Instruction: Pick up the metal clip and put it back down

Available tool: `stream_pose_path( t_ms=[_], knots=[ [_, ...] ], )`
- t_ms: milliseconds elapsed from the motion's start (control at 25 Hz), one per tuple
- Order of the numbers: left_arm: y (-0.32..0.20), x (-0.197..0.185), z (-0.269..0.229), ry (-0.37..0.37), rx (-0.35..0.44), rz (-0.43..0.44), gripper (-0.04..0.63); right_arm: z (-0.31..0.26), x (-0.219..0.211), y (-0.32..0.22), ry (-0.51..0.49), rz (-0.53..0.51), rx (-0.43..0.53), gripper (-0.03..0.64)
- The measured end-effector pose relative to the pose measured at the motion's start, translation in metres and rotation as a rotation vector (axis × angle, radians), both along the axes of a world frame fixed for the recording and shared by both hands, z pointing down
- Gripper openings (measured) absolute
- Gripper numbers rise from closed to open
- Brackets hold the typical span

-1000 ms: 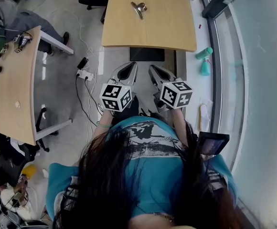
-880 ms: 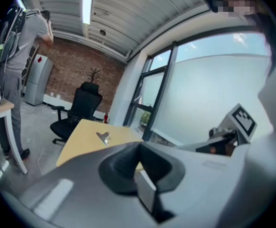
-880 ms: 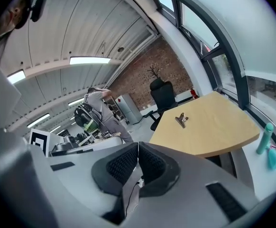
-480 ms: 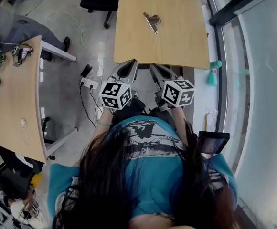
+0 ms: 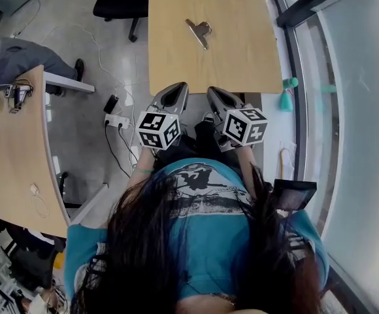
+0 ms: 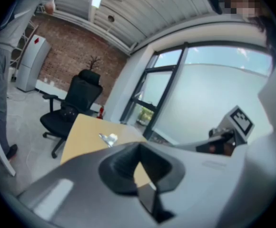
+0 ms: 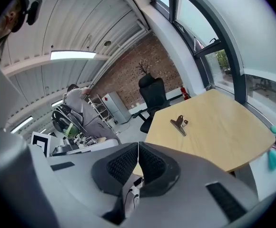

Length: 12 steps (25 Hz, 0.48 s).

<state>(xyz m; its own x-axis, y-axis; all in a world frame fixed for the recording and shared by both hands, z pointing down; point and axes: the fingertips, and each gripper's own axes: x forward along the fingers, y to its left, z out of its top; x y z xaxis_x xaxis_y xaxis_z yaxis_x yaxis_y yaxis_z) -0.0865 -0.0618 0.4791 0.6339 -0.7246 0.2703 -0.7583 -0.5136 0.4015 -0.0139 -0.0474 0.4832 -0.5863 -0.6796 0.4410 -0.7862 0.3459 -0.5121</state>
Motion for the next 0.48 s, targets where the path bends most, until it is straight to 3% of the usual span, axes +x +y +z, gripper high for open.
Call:
stream_pose_path(
  t_ms=[200, 480],
  knots=[
    [-0.022, 0.014, 0.005, -0.004, 0.007, 0.000, 0.003, 0.008, 0.021, -0.031, -0.005, 0.020, -0.009, 0.017],
    [-0.089, 0.017, 0.010, 0.010, -0.001, -0.083, 0.003, 0.015, 0.042, -0.108, 0.020, -0.028, -0.007, 0.017]
  ],
)
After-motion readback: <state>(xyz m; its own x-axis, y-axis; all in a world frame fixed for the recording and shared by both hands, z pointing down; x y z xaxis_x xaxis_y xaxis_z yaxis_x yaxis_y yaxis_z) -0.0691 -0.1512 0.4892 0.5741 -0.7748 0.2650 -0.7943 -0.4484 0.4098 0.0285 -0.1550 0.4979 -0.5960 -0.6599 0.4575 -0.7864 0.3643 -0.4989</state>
